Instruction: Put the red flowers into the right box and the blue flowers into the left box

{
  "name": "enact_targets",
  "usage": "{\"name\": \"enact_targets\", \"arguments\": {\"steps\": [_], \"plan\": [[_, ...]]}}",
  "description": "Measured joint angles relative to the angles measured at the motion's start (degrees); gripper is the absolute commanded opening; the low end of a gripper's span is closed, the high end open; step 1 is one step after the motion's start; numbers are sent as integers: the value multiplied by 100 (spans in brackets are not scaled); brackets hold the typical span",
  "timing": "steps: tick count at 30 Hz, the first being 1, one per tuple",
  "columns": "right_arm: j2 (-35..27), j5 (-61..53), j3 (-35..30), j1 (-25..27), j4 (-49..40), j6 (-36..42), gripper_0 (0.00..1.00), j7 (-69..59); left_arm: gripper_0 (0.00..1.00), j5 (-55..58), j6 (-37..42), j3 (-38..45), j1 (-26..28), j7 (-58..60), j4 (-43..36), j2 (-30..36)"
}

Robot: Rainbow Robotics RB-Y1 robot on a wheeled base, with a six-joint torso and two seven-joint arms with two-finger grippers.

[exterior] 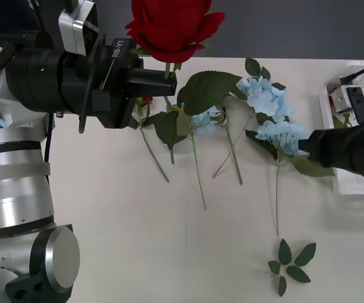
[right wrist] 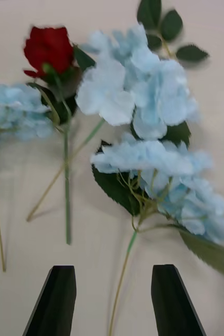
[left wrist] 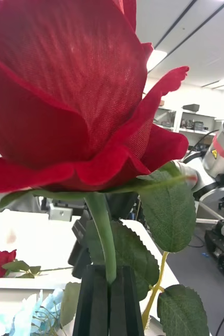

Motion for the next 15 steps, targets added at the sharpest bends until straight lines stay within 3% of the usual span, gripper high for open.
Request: {"name": "enact_targets", "arguments": {"steps": [9,15], "plan": [[-553,-589,400,1078,1,-3132,42,1320,0,-1,0,0,0,0,0,0],[-1457,-598,1811,1382,88,-5895,42,1579,0,-2,0,0,0,0,0,0]]}}
